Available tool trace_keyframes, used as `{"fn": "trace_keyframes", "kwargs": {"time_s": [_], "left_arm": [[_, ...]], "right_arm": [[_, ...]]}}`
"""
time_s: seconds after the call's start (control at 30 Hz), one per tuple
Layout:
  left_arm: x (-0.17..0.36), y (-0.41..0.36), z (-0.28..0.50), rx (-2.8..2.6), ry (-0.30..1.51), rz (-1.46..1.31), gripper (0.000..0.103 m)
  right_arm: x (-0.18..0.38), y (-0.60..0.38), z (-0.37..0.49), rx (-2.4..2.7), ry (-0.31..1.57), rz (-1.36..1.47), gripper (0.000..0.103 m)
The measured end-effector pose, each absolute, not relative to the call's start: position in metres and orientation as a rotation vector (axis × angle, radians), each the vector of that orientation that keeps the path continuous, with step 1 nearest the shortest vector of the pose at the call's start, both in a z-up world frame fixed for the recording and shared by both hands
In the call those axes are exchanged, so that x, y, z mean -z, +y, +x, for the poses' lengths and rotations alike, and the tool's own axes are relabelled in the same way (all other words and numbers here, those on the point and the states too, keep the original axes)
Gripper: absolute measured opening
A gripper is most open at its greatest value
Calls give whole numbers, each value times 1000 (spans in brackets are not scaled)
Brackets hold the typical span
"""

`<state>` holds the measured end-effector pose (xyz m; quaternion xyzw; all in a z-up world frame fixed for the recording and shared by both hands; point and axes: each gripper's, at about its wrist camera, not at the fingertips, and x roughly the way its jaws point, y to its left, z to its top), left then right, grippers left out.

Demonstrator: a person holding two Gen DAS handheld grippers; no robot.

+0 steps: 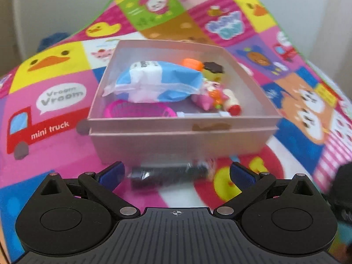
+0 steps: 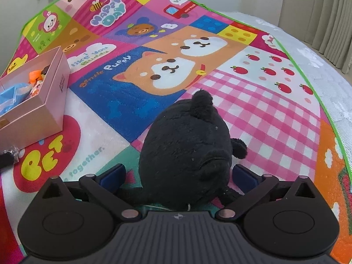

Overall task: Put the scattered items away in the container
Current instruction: 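Grasp the bagged flashlight with the left gripper while the right grasps the black plush, then carry the flashlight and plush over the pink box and open both grippers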

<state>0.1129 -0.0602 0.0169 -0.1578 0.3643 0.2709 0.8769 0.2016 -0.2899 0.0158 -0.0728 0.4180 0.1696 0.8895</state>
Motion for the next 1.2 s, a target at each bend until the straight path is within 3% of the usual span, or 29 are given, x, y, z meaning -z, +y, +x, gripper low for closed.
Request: {"fn": "trace_keyframes", "kwargs": {"time_s": [0.17, 0.27, 0.37, 0.43, 0.67, 0.93, 1.2], "left_arm": [[-4, -63, 117, -611, 779, -243, 102], [-4, -67, 107, -566, 765, -183, 93], [-8, -66, 94, -518, 777, -177, 91], [-14, -66, 81, -492, 792, -187, 90], [-69, -64, 25, -440, 725, -183, 90], [-131, -68, -23, -380, 621, -220, 91], [-154, -74, -66, -266, 634, -220, 91]], "right_arm": [[-15, -289, 201, -348, 845, -157, 103], [-15, -286, 200, -345, 809, -191, 103], [-19, -282, 198, -382, 806, -213, 86], [-26, -276, 194, -385, 795, -242, 66], [-80, -247, 162, -556, 734, -285, 66], [-170, -245, 128, -696, 730, -92, 66], [-191, -264, 71, -767, 761, -157, 66]]}}
